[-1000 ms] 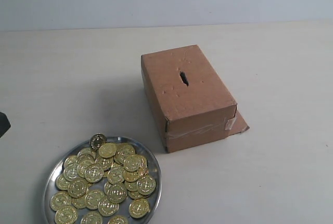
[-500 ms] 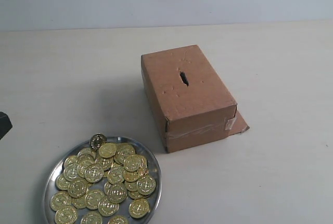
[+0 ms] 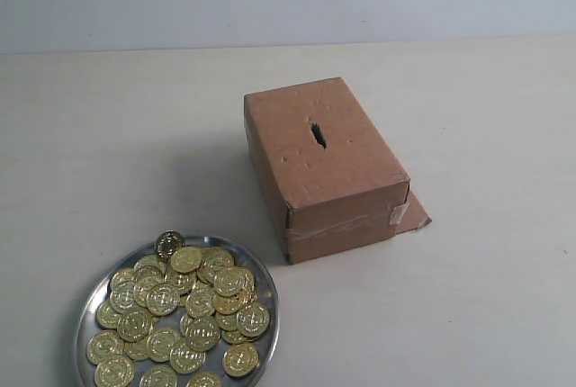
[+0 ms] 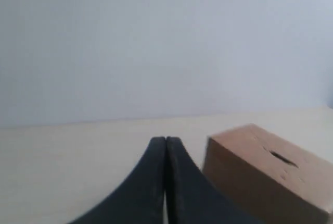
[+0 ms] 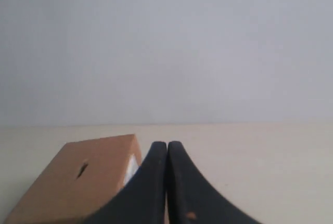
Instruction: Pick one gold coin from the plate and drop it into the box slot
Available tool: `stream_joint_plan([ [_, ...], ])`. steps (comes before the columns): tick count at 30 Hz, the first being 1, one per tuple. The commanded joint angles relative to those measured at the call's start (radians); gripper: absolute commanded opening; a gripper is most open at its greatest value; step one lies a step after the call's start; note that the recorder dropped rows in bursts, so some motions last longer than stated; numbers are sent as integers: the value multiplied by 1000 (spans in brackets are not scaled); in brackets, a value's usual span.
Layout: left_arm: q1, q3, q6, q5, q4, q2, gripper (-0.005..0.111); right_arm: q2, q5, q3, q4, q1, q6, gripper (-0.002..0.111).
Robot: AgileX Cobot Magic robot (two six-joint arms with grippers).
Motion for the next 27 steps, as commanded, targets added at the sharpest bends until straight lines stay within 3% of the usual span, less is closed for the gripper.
stream_joint_plan([
  [1,197,3,-4,-8,4,-136,0,-56,7,5,-3,-175,-7,0],
  [3,292,3,-4,-8,4,-215,0,-63,7,5,-3,-270,-7,0],
  [8,338,3,-4,-8,4,-291,0,-63,3,5,-3,-383,-7,0],
  [12,343,3,-4,-8,4,-291,0,-63,3,5,-3,-389,-7,0],
  [20,417,3,-4,-8,4,-291,0,-63,3,5,-3,-395,-7,0],
  [27,420,3,-4,-8,4,-291,0,-63,3,5,-3,-395,-7,0],
])
